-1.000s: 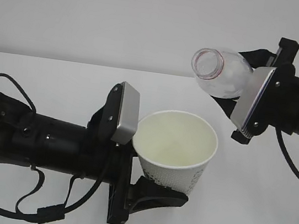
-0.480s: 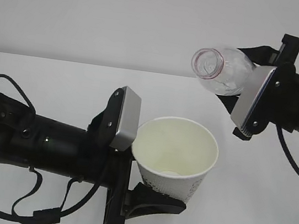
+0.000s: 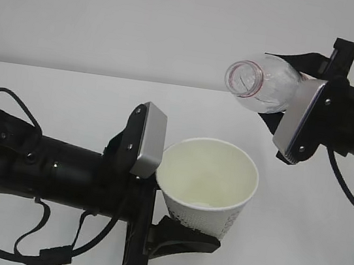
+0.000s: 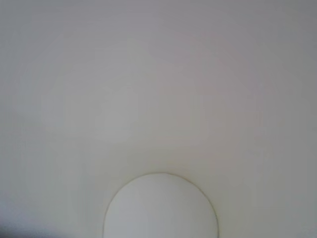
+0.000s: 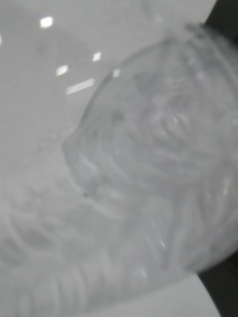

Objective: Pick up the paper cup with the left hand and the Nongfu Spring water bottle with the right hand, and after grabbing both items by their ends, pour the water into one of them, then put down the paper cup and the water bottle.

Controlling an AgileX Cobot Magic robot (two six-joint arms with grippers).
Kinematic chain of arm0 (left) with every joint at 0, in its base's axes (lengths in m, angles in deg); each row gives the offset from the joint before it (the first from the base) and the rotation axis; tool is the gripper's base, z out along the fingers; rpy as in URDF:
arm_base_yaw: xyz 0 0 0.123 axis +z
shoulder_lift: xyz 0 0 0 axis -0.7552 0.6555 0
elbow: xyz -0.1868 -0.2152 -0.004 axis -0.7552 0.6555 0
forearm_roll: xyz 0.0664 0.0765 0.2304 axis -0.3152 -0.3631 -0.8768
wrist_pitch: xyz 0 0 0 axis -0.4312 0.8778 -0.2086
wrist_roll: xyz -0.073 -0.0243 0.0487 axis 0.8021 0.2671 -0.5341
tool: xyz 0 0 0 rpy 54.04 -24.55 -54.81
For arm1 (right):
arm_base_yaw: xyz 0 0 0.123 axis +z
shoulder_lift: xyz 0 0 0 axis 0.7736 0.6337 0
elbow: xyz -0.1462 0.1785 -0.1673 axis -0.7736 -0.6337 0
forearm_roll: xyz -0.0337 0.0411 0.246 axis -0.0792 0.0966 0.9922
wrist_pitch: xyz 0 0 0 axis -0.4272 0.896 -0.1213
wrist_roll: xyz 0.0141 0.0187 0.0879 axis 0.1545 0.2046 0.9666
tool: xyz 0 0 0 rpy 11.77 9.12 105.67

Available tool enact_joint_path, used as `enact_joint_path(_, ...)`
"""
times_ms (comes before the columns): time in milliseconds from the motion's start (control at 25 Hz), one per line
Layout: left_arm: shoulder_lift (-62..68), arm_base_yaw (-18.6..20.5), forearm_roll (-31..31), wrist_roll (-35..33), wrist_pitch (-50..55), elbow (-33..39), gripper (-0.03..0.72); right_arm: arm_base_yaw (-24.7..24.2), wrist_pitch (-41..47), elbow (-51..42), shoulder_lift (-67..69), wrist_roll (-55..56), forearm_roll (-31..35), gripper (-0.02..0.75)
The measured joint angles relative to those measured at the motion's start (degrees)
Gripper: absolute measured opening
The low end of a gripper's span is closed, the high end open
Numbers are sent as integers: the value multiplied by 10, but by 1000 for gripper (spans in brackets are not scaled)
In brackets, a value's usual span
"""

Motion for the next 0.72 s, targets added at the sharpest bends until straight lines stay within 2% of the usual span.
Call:
enact_joint_path(520, -1, 0, 11, 10, 0, 0, 532, 0, -2, 0, 0, -4, 0, 479)
enact_joint_path(720, -32, 0, 7, 22, 31, 0, 531, 0, -2, 0, 0, -17, 0, 479)
